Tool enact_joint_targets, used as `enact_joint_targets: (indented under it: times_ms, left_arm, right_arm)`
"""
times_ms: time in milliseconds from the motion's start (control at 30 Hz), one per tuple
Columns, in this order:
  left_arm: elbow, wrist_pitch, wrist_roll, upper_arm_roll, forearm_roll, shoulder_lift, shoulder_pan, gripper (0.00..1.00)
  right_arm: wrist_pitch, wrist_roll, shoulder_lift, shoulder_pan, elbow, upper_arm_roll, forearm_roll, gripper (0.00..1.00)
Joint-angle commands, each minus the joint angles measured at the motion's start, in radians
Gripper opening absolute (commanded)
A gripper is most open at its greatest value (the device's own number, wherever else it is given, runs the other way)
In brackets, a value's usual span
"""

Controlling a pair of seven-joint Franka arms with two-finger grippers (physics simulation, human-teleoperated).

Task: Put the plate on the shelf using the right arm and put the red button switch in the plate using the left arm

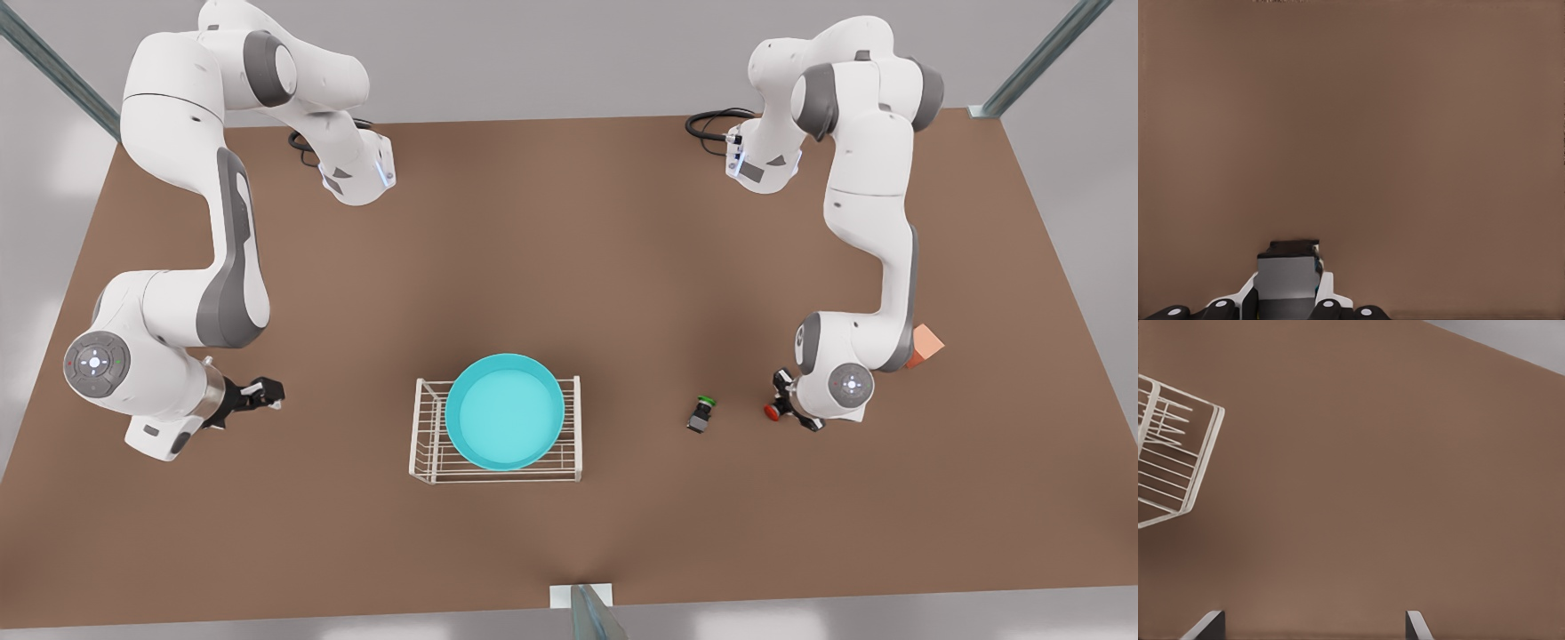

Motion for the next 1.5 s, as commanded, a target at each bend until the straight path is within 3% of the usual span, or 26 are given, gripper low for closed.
enact_joint_targets:
  times_ms: [0,33,233,467,567,700,800,1000,1100,1133,1167,1367,1400,1433,1467]
  left_arm:
    - [0.002,-0.003,-0.028,0.0,0.01,-0.002,0.0,0.35]
    - [0.005,-0.019,-0.028,0.0,0.01,0.0,0.0,0.31]
    - [0.104,-0.161,-0.025,-0.048,0.004,-0.071,-0.009,0.31]
    - [0.351,-0.456,-0.213,-0.049,0.01,-0.152,-0.31,0.32]
    - [0.458,-0.444,-0.229,-0.048,0.008,-0.146,-0.413,0.31]
    - [0.498,-0.142,-0.256,-0.061,-0.003,-0.138,-0.506,0.32]
    - [0.496,0.085,-0.247,-0.156,0.008,-0.103,-0.522,0.32]
    - [0.486,0.565,-0.265,-0.149,-0.004,0.056,-0.505,0.32]
    - [0.489,0.682,-0.293,-0.147,-0.004,0.085,-0.5,0.32]
    - [0.489,0.744,-0.291,-0.15,0.001,0.11,-0.505,0.56]
    - [0.486,0.744,-0.29,-0.152,0.007,0.119,-0.52,1.0]
    - [0.476,0.709,-0.243,-0.152,0.053,0.144,-0.578,1.0]
    - [0.476,0.439,-0.001,-0.188,0.04,0.077,-0.511,1.0]
    - [0.444,0.17,0.38,-0.346,-0.028,-0.019,-0.313,1.0]
    - [0.449,-0.247,0.864,-0.483,-0.133,-0.115,-0.051,1.0]
  right_arm:
    - [-0.008,-0.098,-0.001,0.0,0.001,0.0,0.003,1.0]
    - [-0.008,-0.098,-0.001,0.0,0.001,0.0,0.005,1.0]
    - [-0.009,-0.098,-0.001,0.0,0.001,0.0,0.005,1.0]
    - [-0.009,-0.098,-0.001,0.0,0.001,0.0,0.005,1.0]
    - [-0.014,-0.098,-0.001,0.0,0.001,0.0,0.005,1.0]
    - [-0.015,-0.098,-0.001,0.0,0.002,0.0,0.005,1.0]
    - [-0.015,-0.098,-0.001,0.0,0.001,0.0,0.005,1.0]
    - [-0.015,-0.098,-0.001,0.0,0.001,0.0,0.005,1.0]
    - [-0.015,-0.098,-0.001,0.0,0.001,0.0,0.005,1.0]
    - [-0.015,-0.096,-0.001,0.0,0.001,0.0,0.005,1.0]
    - [-0.015,-0.098,-0.001,0.0,0.001,0.0,0.005,1.0]
    - [-0.015,-0.096,-0.001,0.0,0.001,0.0,0.005,1.0]
    - [-0.015,-0.096,-0.001,0.0,0.001,0.0,0.005,1.0]
    - [-0.015,-0.096,-0.001,0.0,0.001,0.0,0.005,1.0]
    - [-0.015,-0.096,-0.001,0.0,0.001,0.0,0.005,1.0]
